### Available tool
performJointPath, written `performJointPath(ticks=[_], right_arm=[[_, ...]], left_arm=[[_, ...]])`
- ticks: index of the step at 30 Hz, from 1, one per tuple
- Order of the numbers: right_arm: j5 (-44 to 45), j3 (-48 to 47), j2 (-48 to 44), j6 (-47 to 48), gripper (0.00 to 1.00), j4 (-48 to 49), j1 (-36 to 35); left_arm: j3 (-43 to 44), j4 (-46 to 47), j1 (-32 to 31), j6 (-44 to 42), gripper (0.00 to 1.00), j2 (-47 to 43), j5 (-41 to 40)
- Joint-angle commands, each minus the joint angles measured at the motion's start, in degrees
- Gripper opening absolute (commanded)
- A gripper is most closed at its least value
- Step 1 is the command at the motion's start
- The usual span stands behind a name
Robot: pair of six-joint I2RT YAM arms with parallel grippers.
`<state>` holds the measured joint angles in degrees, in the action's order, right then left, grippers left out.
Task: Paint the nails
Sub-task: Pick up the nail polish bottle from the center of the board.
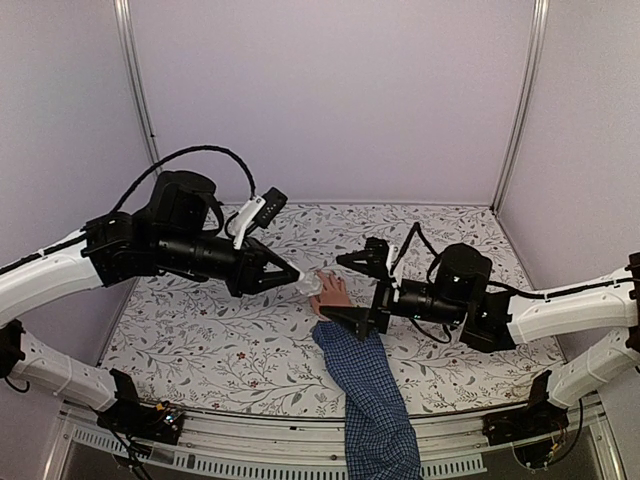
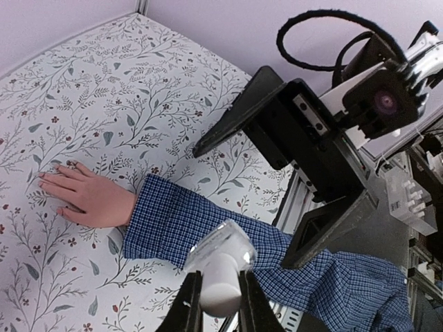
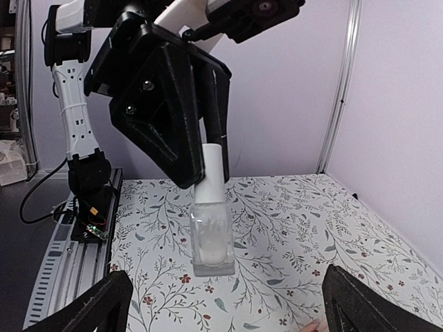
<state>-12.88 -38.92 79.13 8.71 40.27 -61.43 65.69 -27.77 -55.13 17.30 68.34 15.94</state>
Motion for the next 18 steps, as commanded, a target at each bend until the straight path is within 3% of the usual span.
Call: performJointPath(ticks=[1,5,11,15,18], right_arm=[[2.00,-1.98,-2.99,1.43,0.99,-2.64,0.08],[1.02,-6.79,-2.23,4.05,0.99,-12.91,-0.16],[2.06,-6.75,-1.55,6.94,0.94,-12.98,-2.06],[4.09,-7.05,-0.54,7.46,0.86,-13.10,-2.11],[5.17,-6.96,-0.09,7.64,0.75,-12.96,-2.18]], left_arm=[[3.48,1.52,-1.95,-0.88,0.00,0.84,0.27],[6.13,0.23,-2.71,0.18,0.00,3.87,-2.42],[9.02,-1.15,-4.53,0.28,0.00,7.53,-5.82],[9.78,-1.36,-4.96,0.62,0.00,8.51,-6.58],[9.89,-1.49,-5.09,0.73,0.00,8.86,-6.88]])
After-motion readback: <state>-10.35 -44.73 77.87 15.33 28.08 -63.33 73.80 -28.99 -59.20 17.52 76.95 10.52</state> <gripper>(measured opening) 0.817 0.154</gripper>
